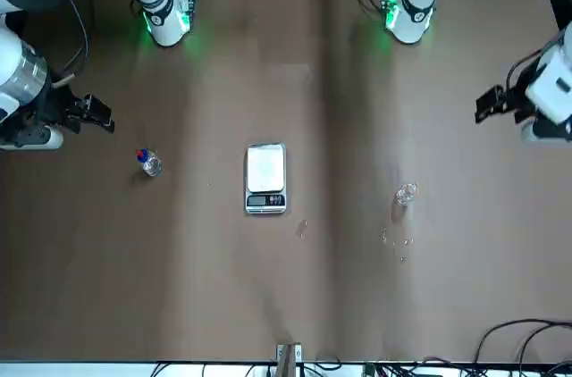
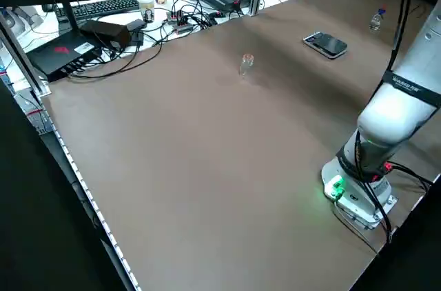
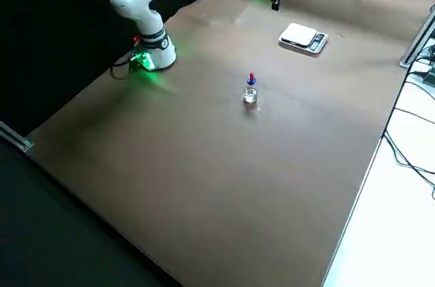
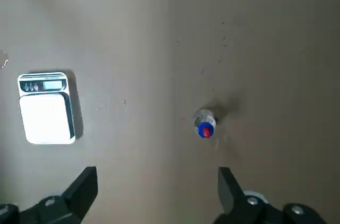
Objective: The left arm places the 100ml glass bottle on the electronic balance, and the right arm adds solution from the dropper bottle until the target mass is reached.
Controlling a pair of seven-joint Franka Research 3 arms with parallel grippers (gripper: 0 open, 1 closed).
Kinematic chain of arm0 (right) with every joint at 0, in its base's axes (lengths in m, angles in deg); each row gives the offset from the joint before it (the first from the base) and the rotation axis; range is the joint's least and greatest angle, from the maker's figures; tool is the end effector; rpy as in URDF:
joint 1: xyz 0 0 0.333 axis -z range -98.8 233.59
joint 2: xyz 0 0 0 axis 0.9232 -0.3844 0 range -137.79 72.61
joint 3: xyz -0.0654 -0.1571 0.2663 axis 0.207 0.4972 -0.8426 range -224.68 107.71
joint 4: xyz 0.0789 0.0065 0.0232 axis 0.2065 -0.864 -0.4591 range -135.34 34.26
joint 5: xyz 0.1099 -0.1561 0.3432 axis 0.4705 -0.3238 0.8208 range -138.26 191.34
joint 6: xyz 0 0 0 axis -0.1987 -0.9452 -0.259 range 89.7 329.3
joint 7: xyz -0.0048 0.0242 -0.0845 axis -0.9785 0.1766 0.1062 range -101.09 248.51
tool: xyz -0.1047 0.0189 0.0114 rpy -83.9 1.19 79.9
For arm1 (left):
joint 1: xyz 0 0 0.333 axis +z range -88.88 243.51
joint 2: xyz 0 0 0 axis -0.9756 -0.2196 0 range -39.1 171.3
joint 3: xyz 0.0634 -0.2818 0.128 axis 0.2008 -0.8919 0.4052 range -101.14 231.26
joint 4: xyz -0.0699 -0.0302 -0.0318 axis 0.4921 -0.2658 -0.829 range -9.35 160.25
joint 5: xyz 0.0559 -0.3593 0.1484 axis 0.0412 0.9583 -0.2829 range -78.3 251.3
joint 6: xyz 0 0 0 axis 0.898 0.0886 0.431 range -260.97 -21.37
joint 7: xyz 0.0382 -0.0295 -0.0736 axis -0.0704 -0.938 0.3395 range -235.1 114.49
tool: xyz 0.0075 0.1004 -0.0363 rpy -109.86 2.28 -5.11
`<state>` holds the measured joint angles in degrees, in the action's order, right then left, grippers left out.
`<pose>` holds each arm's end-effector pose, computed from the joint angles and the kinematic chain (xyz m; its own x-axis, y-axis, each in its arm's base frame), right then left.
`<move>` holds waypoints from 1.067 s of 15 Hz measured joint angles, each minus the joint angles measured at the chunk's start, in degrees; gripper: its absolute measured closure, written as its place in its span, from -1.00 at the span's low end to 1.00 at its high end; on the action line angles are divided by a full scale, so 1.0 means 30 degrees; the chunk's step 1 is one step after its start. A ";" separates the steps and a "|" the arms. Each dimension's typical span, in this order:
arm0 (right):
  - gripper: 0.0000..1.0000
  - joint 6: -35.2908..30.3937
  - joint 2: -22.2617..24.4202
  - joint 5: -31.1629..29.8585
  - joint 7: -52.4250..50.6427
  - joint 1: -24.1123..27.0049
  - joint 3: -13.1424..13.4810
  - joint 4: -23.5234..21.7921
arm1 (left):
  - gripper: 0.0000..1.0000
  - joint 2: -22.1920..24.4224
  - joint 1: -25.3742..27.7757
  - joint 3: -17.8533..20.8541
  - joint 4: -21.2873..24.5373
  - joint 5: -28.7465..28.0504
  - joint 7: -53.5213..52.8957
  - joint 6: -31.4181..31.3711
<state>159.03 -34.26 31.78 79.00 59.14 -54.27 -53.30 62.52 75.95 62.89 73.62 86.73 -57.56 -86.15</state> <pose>0.5655 0.0497 0.5802 0.9990 -0.0289 -0.0329 -0.0316 -0.9958 -0.0860 0.5708 -0.0351 0.5920 0.9983 -0.0138 -0.0572 -0.0136 -0.9999 0.0037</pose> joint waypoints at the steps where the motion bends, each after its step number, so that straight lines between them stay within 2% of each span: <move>1: -1.00 -0.0009 0.0002 0.0000 0.0000 0.0001 0.0001 0.0002 | -1.00 -0.0475 -0.0030 -0.0005 0.0126 0.0028 0.0000 -0.0492; 5: -1.00 -0.0392 0.0001 0.0000 0.0000 -0.0031 -0.0083 -0.0003 | -1.00 -0.2788 -0.1196 -0.0211 0.0267 0.0190 0.0249 -0.1957; 10: -1.00 -0.0470 0.0017 0.0000 0.0000 -0.0154 -0.0287 0.0079 | -1.00 -0.4587 -0.2765 -0.0287 0.0286 0.0191 0.0849 -0.3268; 16: -1.00 -0.0203 0.0094 -0.0001 0.0011 -0.0279 -0.0328 0.0238 | -1.00 -0.7691 -0.3788 -0.0286 0.0315 0.0181 0.2007 -0.6205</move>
<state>158.42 -33.98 31.78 79.04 58.31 -55.25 -52.59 39.45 64.59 62.03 74.57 87.27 -51.54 -104.77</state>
